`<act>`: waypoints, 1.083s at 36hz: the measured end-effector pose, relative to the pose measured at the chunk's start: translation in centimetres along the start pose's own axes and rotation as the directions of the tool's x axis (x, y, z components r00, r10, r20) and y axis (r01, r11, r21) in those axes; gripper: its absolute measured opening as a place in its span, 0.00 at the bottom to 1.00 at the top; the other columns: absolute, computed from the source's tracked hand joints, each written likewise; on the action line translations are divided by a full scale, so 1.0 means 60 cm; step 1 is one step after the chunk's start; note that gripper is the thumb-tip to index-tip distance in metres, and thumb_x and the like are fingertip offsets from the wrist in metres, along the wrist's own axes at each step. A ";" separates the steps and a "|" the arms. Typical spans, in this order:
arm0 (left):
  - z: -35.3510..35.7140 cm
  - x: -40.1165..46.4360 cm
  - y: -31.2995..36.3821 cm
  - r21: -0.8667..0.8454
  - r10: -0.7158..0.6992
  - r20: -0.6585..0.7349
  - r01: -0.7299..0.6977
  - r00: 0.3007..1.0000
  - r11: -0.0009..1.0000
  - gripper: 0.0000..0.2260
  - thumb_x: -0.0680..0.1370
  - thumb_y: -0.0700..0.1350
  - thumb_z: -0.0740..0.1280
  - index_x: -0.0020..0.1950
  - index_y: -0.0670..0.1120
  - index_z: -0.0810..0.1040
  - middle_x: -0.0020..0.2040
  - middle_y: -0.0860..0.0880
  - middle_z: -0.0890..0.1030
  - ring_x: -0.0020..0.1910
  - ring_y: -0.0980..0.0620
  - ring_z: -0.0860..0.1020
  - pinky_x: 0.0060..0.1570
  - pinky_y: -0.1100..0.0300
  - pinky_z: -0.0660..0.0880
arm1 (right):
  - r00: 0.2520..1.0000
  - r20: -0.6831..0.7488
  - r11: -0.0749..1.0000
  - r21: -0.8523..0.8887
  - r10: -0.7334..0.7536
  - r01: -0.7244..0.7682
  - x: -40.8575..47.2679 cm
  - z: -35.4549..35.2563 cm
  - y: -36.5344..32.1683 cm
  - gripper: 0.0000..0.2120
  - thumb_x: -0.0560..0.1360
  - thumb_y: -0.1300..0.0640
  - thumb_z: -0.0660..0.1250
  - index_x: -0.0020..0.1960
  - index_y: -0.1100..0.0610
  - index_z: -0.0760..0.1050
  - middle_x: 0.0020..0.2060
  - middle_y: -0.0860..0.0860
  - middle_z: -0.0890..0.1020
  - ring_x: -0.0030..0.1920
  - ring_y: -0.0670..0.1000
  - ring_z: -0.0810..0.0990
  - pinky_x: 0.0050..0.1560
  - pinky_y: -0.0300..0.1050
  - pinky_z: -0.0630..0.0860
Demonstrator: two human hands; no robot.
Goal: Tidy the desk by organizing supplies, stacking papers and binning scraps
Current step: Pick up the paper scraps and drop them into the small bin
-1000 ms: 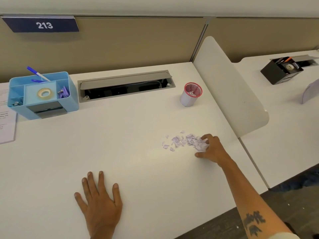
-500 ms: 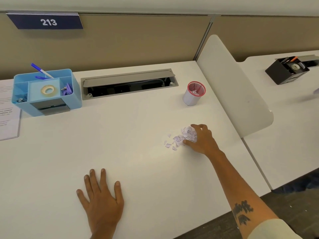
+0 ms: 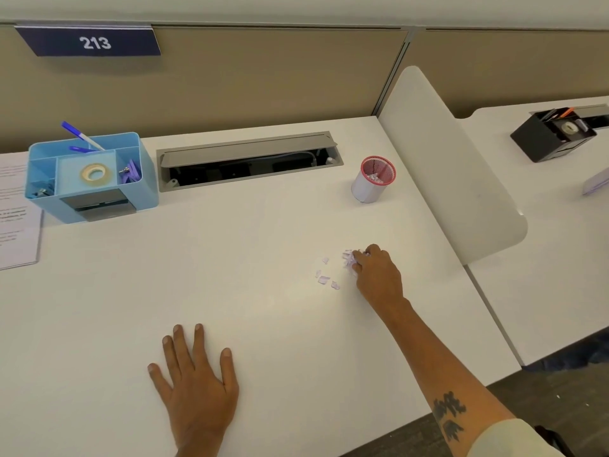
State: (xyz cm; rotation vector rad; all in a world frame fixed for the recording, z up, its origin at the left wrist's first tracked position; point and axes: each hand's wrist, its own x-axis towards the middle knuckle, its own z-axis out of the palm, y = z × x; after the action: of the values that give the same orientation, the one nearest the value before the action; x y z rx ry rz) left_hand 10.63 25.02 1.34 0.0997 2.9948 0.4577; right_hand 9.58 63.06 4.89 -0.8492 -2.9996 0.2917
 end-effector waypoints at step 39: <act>0.002 0.001 0.002 -0.012 -0.008 -0.007 0.008 1.000 1.000 0.35 0.83 0.62 0.53 0.87 0.48 0.62 0.90 0.43 0.55 0.89 0.42 0.51 0.85 0.32 0.46 | 0.849 0.493 0.176 0.834 0.190 -0.523 0.129 -0.183 0.058 0.02 0.77 0.72 0.69 0.48 0.72 0.80 0.33 0.54 0.84 0.32 0.54 0.80 0.40 0.43 0.84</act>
State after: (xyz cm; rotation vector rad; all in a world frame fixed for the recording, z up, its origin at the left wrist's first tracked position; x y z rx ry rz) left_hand 10.61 25.17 1.24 0.0848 2.9978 0.4754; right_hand 5.45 71.93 14.76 -1.2948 -1.8832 2.1260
